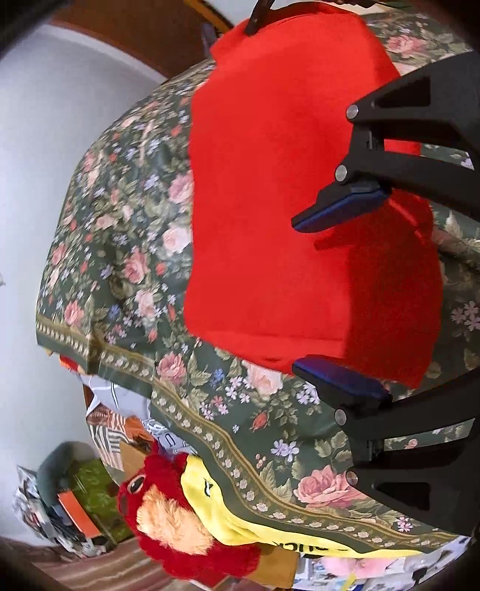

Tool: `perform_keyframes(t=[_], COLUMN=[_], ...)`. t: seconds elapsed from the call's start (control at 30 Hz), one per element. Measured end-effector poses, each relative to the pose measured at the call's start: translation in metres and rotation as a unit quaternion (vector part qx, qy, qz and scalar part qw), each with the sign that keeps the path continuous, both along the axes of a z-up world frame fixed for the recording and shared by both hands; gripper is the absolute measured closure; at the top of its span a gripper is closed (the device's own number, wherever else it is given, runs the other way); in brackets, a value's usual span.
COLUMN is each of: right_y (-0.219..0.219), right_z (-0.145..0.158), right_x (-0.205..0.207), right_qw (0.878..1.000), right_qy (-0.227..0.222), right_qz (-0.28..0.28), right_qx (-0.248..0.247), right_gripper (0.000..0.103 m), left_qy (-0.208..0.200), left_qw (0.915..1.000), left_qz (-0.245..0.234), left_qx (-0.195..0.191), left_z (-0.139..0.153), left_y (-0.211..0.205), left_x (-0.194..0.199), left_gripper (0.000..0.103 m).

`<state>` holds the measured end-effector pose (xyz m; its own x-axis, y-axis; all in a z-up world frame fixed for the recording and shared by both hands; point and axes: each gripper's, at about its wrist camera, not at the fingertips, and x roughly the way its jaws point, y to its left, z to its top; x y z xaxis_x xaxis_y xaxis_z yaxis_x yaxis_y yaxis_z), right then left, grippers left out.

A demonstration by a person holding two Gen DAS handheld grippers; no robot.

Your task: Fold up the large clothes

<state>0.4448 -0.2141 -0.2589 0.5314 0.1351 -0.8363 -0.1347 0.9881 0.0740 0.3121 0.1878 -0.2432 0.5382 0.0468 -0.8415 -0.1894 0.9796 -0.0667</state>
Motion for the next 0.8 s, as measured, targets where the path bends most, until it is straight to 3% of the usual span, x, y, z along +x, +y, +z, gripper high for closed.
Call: perform_keyframes(t=[0.2, 0.37, 0.43, 0.6, 0.8], right_y=[0.005, 0.028, 0.042, 0.08, 0.093], right_z=[0.025, 0.065, 0.072, 0.061, 0.025], right_x=[-0.031, -0.069, -0.078, -0.086, -0.086], right_qw=[0.999, 0.995, 0.992, 0.984, 0.981], right_qy=[-0.018, -0.071, -0.073, -0.029, 0.029], right_qz=[0.009, 0.068, 0.099, 0.169, 0.188], right_qx=[-0.051, -0.02, -0.002, 0.039, 0.03], right_gripper=[0.071, 0.05, 0.049, 0.042, 0.04], left_qy=[-0.005, -0.028, -0.036, -0.043, -0.011], left_qw=[0.9995, 0.998, 0.9971, 0.9932, 0.992], left_qz=[-0.031, -0.055, -0.065, -0.105, -0.125], left_qx=[0.001, -0.013, -0.018, -0.029, -0.018], left_z=[0.005, 0.021, 0.027, 0.032, 0.003], left_y=[-0.023, -0.048, -0.06, -0.092, -0.115], left_x=[-0.009, -0.01, -0.011, -0.01, -0.009], left_gripper=[0.034, 0.034, 0.034, 0.034, 0.034])
